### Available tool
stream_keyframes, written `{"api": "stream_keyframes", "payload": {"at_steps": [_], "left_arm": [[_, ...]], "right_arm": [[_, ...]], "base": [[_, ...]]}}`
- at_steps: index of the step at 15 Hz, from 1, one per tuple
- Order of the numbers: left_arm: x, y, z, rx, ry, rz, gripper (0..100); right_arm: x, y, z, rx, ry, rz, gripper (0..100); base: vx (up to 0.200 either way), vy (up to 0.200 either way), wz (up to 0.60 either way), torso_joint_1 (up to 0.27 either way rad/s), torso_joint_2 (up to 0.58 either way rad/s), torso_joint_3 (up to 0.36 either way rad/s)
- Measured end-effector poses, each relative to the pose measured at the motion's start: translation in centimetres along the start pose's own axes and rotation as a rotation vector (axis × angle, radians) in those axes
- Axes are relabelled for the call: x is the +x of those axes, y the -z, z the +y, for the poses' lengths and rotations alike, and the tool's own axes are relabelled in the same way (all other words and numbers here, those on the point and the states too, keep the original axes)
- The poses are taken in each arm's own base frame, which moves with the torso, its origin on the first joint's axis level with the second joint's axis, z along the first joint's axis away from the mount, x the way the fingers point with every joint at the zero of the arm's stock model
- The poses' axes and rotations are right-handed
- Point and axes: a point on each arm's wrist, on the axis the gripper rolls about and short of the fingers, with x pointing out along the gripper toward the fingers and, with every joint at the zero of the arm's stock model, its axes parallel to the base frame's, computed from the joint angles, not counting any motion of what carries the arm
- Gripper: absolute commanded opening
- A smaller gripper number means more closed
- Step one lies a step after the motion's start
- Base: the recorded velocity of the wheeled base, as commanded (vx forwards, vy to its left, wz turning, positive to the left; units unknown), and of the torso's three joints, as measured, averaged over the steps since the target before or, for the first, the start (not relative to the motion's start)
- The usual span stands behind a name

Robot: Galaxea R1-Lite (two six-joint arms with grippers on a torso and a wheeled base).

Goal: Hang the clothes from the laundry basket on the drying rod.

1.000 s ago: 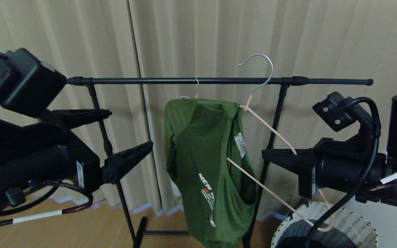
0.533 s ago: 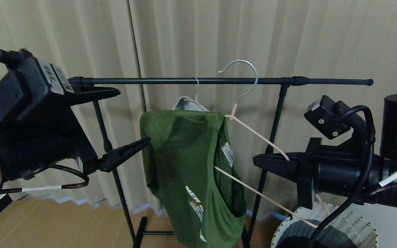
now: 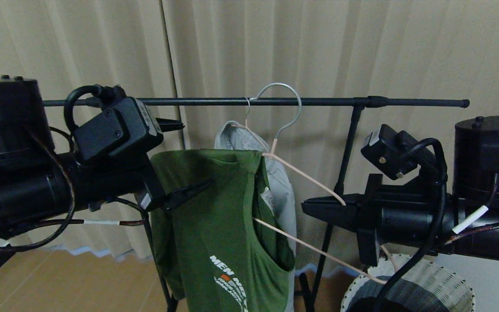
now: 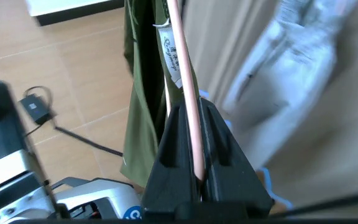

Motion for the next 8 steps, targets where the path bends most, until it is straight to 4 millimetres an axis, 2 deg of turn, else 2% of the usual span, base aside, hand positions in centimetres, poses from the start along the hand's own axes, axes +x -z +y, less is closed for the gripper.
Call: {"api": "stream_keyframes", "payload": {"at_steps": [6,7,8], "left_arm": [[1.5,0.7,0.0,-0.006,0.023,0.022,100],[1.6,0.8,0.0,-0.006,0.024,0.024,0],[1.6,0.8,-0.1,-0.007,0.026,0.025,0]], "right_arm": [[0.3,0.0,0.9,-0.027,-0.067,0.002,0],[0.4,0.0,1.1,-0.030,-0.076,0.002,0],[0.4,0.0,1.2,-0.032,-0.082,0.003,0]], "base": [[0.000,0.000,0.00,0.000,0.00,0.000],[0.000,0.000,0.00,0.000,0.00,0.000],[0.000,0.000,0.00,0.000,0.00,0.000]]}}
